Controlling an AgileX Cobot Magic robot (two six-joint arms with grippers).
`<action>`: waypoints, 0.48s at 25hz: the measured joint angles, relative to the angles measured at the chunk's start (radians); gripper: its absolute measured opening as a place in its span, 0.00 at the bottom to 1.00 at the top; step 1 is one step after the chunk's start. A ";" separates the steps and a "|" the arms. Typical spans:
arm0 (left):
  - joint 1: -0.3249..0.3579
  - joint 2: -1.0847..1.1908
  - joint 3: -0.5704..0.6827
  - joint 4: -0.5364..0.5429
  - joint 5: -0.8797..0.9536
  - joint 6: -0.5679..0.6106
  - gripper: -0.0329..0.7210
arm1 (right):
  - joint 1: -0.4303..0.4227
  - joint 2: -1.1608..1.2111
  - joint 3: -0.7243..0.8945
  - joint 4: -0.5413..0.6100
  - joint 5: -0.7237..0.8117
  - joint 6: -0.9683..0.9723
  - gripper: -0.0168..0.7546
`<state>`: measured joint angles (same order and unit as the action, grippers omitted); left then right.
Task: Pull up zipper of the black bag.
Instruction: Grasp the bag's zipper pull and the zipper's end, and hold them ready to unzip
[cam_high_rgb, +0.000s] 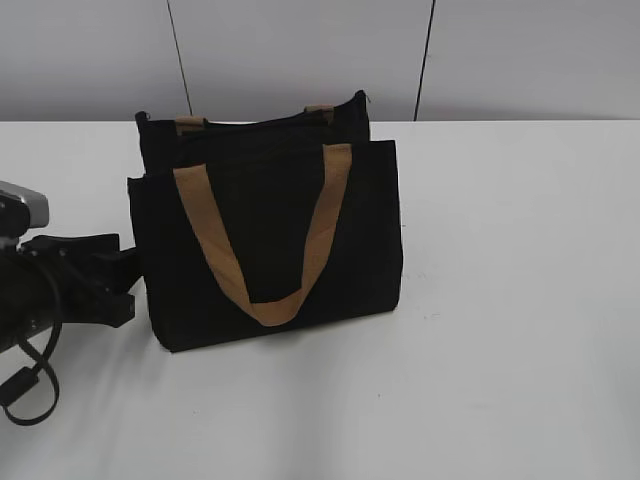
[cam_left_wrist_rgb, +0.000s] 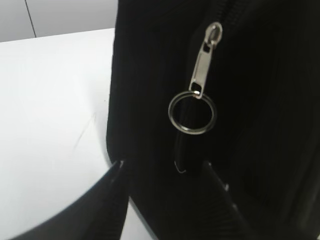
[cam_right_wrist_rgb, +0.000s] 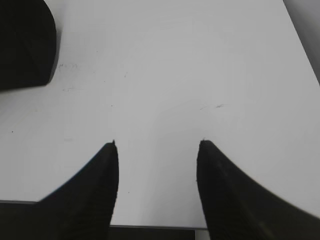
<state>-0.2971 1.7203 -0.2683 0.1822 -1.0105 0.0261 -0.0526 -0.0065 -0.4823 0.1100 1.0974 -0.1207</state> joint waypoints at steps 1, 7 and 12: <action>0.000 0.014 -0.007 0.003 -0.008 0.000 0.52 | 0.000 0.000 0.000 0.000 0.000 0.000 0.54; 0.000 0.079 -0.062 0.042 -0.022 -0.012 0.52 | 0.000 0.000 0.000 0.000 0.000 0.000 0.54; 0.000 0.130 -0.105 0.044 -0.023 -0.049 0.47 | 0.000 0.000 0.000 0.000 0.000 0.000 0.54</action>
<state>-0.2971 1.8502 -0.3734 0.2262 -1.0339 -0.0229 -0.0526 -0.0065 -0.4823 0.1100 1.0974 -0.1207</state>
